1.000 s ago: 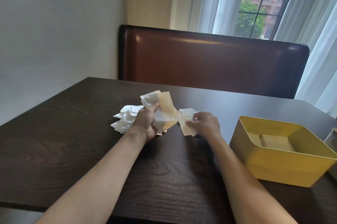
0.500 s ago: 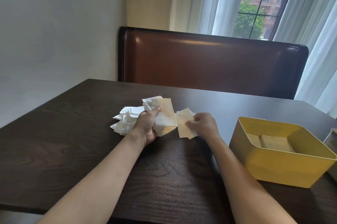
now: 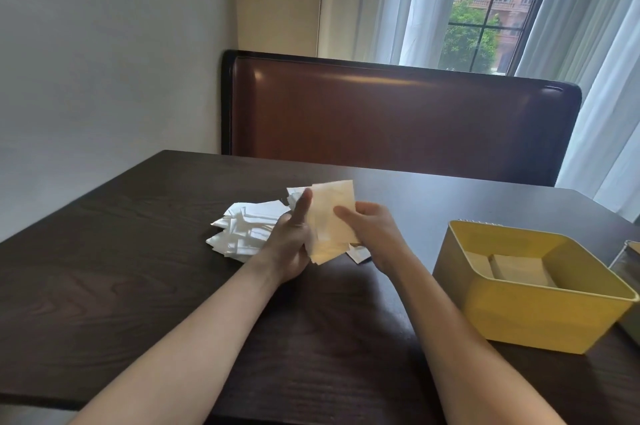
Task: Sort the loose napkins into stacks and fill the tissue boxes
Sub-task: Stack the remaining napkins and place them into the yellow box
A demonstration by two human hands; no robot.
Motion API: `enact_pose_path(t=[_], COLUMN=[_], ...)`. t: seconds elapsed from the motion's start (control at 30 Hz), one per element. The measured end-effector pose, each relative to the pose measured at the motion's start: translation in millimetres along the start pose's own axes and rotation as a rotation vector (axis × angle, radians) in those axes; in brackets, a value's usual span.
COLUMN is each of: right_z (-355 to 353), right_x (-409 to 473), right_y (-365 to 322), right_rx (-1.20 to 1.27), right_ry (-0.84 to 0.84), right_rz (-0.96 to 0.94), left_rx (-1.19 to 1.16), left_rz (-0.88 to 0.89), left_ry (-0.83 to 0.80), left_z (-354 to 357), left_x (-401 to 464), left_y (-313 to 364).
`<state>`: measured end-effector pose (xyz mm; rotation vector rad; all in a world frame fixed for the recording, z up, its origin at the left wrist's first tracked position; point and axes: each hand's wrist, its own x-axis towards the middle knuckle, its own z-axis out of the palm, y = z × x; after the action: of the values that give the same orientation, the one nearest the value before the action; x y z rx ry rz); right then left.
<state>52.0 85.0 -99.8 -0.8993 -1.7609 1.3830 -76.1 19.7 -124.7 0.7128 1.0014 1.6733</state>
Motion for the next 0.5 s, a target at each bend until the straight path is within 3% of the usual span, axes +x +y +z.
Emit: enact_pose_path(t=[0.13, 0.23, 0.3, 0.4, 0.5], right_z=[-2, -11, -22, -28, -25], right_x=[5, 12, 20, 26, 30], right_y=[3, 9, 21, 37, 39], right_rx=[-0.018, 0.019, -0.283, -0.838, -0.89], right_ry=[0.028, 0.233, 0.374, 0.329, 0.267], right_rz=[0.054, 0.068, 0.043, 0.147, 0.194], left_rx=[0.008, -0.025, -0.054, 0.0, 0.002], left_rz=[-0.024, -0.027, -0.011, 0.061, 0.101], left_ry=[0.103, 0.148, 0.185, 0.256, 0.281], left_z=[4, 1, -1, -2, 0], left_x=[1, 2, 3, 3, 3], left_y=[-4, -1, 2, 3, 3])
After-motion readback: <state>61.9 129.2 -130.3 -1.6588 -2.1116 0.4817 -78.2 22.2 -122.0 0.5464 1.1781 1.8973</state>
